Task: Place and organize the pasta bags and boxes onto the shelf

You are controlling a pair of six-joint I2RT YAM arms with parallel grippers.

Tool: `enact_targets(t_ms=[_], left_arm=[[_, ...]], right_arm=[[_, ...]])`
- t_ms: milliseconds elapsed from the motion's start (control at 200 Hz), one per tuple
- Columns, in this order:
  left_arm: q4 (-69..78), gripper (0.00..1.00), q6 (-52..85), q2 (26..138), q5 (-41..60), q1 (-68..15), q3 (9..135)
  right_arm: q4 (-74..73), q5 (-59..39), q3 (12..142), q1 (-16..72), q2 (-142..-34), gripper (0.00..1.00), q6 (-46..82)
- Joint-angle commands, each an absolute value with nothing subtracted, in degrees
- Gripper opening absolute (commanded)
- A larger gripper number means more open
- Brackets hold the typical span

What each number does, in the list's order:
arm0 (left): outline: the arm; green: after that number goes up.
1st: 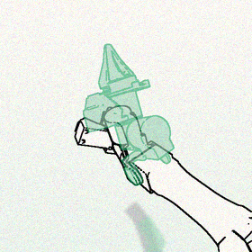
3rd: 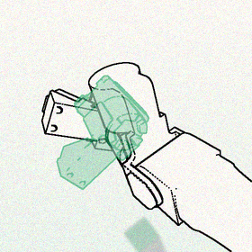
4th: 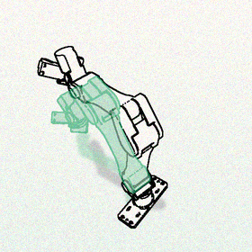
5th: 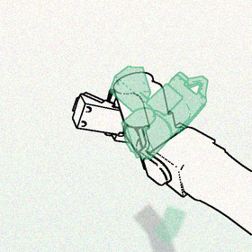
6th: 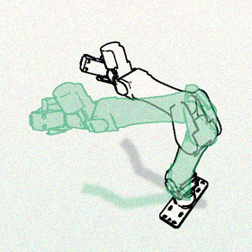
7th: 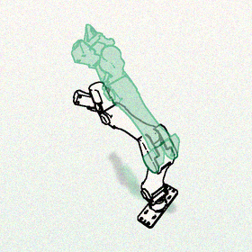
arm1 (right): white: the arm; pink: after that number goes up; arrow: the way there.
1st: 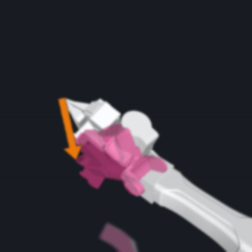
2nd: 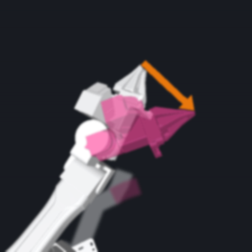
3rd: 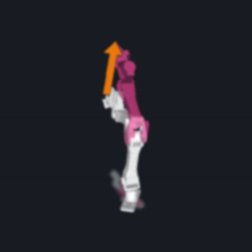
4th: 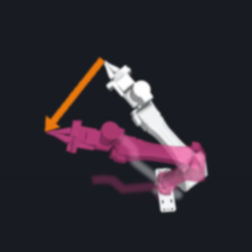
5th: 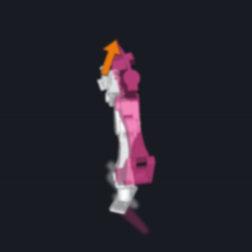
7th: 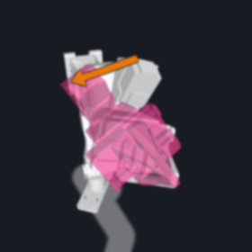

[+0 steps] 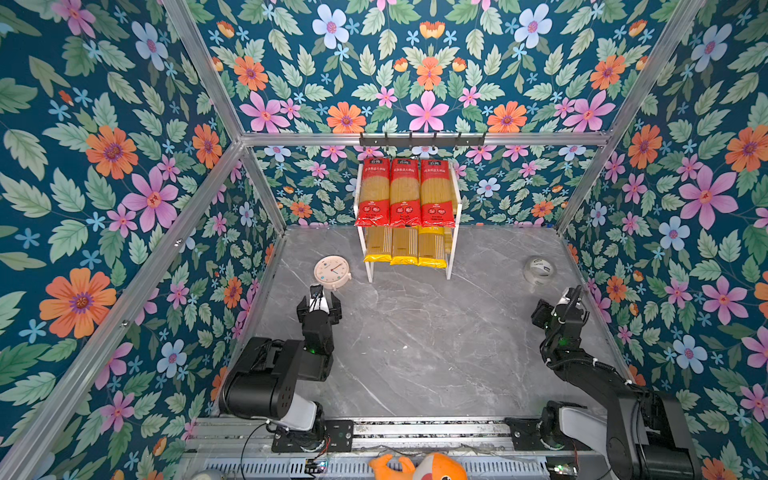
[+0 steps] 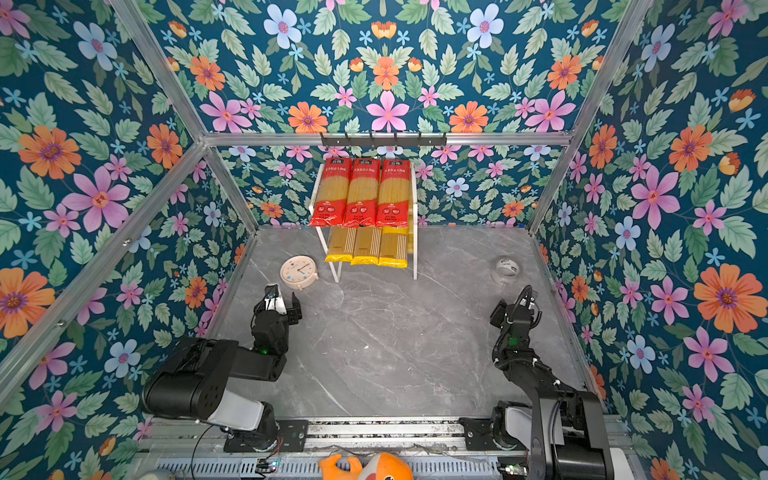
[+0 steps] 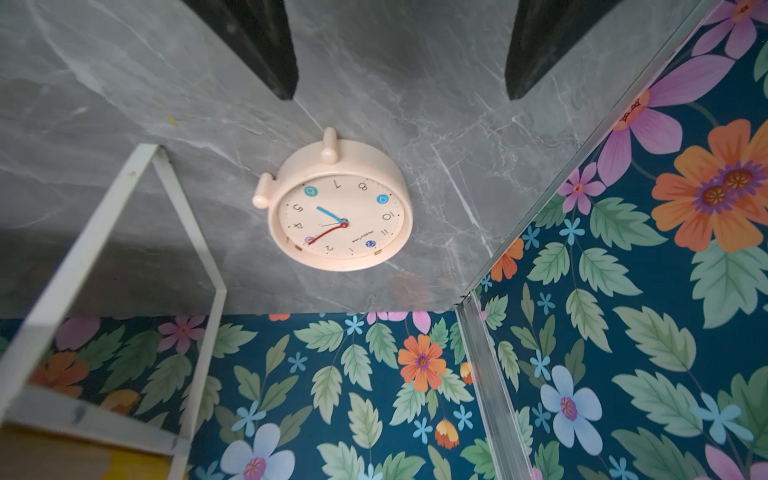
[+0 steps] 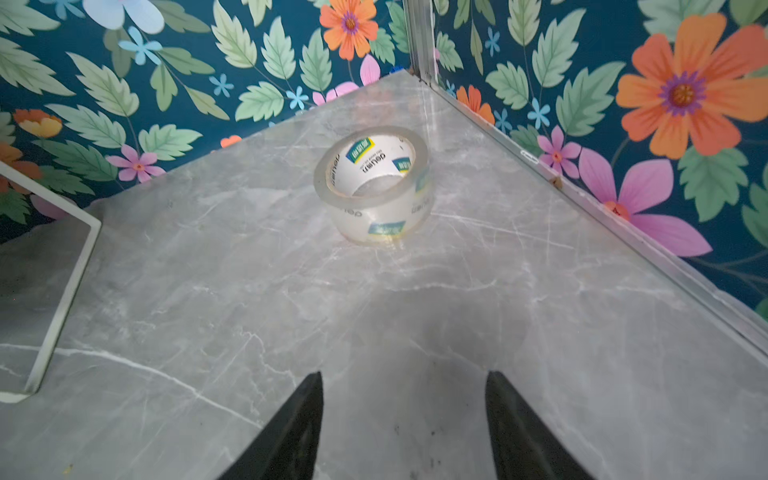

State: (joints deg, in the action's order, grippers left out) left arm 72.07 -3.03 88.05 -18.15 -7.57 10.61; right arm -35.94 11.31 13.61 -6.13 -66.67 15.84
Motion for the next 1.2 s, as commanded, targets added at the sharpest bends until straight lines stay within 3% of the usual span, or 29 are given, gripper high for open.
enact_targets(t_ms=[0,295,335,365,420,490,620,1195], left_arm=[[80.5,0.8,-3.3,89.4,-15.9,-7.3,10.2],[84.5,0.83,-1.4,92.3,-20.2,-7.2,9.3],[89.0,0.98,-3.5,94.7,-19.8,-7.5,9.4],[87.5,1.0,-3.3,94.0,-20.0,-7.8,9.6],[82.0,1.0,-1.9,92.1,-20.1,-7.7,10.4],[82.6,1.0,-1.9,93.3,-20.7,-7.4,11.5],[71.7,1.0,2.0,92.1,-16.1,-3.2,15.8],[72.0,1.0,2.5,91.8,-14.8,-2.4,15.5]], right_arm=[[-45.9,7.3,12.8,-6.2,-68.7,0.64,12.2],[-64.6,0.0,12.1,-6.1,-84.0,0.67,7.9],[-57.8,0.0,13.4,-5.9,-81.8,0.68,8.2],[-56.0,0.3,13.9,-5.8,-81.3,0.68,8.2],[-60.9,0.4,13.9,-5.7,-83.6,0.69,7.7],[-53.0,1.4,15.8,-4.8,-81.7,0.7,7.3],[-53.8,4.2,16.1,-3.2,-82.3,0.69,6.5],[-55.0,9.0,16.5,-0.5,-83.5,0.71,4.5]])
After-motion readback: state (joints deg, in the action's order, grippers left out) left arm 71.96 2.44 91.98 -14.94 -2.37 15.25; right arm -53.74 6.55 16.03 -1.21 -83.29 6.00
